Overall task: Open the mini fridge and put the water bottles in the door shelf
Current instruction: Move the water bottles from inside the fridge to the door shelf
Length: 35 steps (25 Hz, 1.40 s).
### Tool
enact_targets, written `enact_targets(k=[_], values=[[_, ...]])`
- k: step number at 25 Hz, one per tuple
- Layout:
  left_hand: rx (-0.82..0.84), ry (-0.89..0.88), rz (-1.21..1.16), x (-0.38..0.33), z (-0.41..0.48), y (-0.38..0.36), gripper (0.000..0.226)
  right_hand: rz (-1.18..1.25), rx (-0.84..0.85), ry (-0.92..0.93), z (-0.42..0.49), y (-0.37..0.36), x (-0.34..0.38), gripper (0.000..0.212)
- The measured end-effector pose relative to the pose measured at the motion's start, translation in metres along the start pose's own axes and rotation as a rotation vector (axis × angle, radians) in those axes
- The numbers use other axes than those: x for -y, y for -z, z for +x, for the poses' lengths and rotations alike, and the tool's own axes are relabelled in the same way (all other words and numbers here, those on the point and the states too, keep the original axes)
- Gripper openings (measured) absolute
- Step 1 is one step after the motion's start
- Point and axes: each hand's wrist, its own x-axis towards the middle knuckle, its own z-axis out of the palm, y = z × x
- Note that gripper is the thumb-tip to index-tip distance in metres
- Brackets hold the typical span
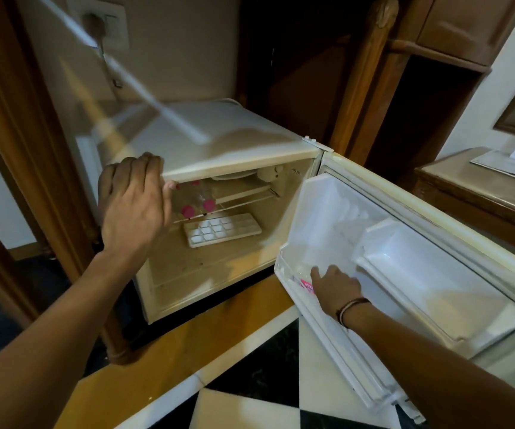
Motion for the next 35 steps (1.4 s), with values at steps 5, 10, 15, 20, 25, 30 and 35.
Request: enact_targets(k=[5,10,15,20,25,30,35], values=[[-0.021,0.025,-0.029,-0.003,0.000,-0.002,0.047,-0.008,-0.278,0.042,0.033,0.075,0.034,0.032],[-0.028,-0.025,-0.019,0.004,-0.001,-0.004,0.048,0.220,-0.321,0.002,0.070,0.080,-0.010,0.028],[-0.088,-0.046,-0.027,0.009,-0.003,-0.012,0.046,0.243,-0.348,0.054,0.080,0.080,-0.014,0.024],[-0.160,-0.019,0.013,0.008,-0.003,-0.026,0.049,0.342,-0.614,0.218,0.075,0.100,0.040,0.012],[-0.221,0.029,0.142,0.009,-0.002,-0.040,0.055,0.820,-0.512,0.278,0.098,0.101,0.128,0.041],[-0.205,0.001,0.249,0.010,-0.004,-0.036,0.059,1.048,-0.473,0.079,0.138,0.104,0.187,0.024],[-0.190,-0.088,0.279,0.014,0.000,-0.040,0.064,1.194,-0.426,-0.134,0.171,0.120,0.202,0.038]])
